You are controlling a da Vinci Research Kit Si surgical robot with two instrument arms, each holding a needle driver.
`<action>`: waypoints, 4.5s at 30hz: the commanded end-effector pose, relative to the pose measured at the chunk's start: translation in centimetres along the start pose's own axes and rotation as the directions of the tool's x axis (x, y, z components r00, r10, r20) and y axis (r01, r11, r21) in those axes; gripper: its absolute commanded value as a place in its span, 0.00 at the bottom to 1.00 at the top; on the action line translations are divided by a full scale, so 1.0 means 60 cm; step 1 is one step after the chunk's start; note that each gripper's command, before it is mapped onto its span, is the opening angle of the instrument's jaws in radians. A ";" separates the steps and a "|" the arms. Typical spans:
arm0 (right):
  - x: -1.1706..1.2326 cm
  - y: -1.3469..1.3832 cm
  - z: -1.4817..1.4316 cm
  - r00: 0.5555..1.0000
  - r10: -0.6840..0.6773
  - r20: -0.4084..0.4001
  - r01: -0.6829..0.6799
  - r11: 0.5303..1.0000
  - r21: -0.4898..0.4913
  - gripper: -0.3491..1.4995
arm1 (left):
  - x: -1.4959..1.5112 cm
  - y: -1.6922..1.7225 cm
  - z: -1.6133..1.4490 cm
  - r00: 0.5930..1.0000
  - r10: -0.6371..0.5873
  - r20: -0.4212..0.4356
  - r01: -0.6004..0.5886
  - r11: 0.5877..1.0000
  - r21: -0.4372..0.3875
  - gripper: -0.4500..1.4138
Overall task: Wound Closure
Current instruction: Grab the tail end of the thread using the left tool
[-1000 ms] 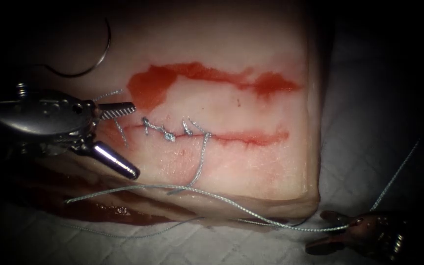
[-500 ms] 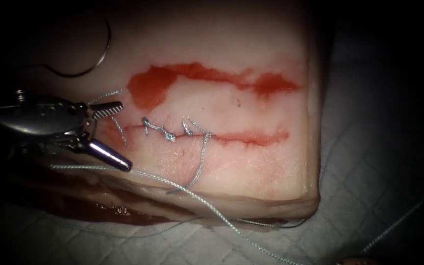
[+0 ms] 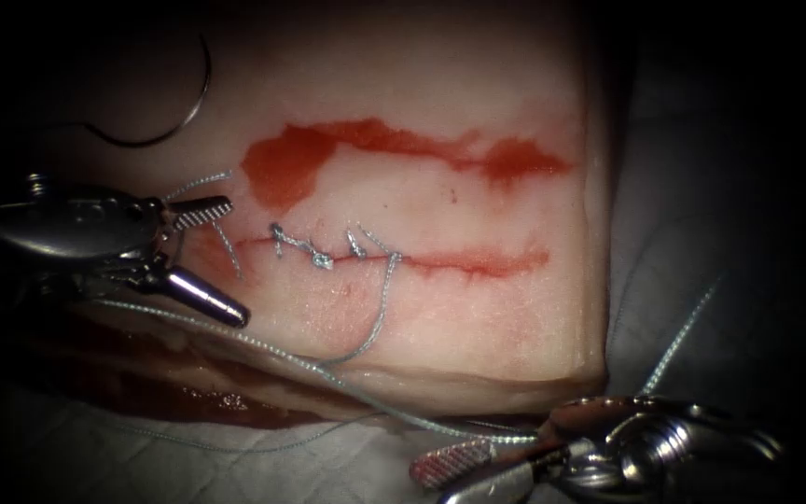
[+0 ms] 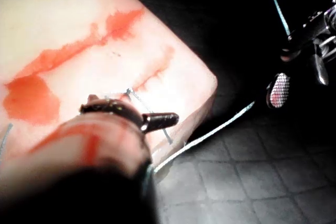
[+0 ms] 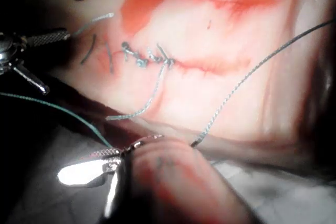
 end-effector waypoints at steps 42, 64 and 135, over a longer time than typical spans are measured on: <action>-0.0106 -0.0007 0.0003 0.807 0.533 0.254 -0.528 0.844 -0.094 0.99 | -0.0069 -0.0091 0.0094 0.857 -0.439 0.270 0.288 0.843 0.454 0.62; -0.0101 -0.0006 0.0018 0.806 0.541 0.240 -0.533 0.840 -0.106 0.99 | -0.0059 -0.0030 0.0120 0.733 -0.617 0.286 0.445 0.753 0.484 0.00; -0.0095 0.0047 0.0031 0.948 0.224 0.227 -0.195 0.970 -0.143 0.99 | 0.0026 -0.0070 0.0030 0.933 -0.087 0.350 0.013 0.978 0.207 0.70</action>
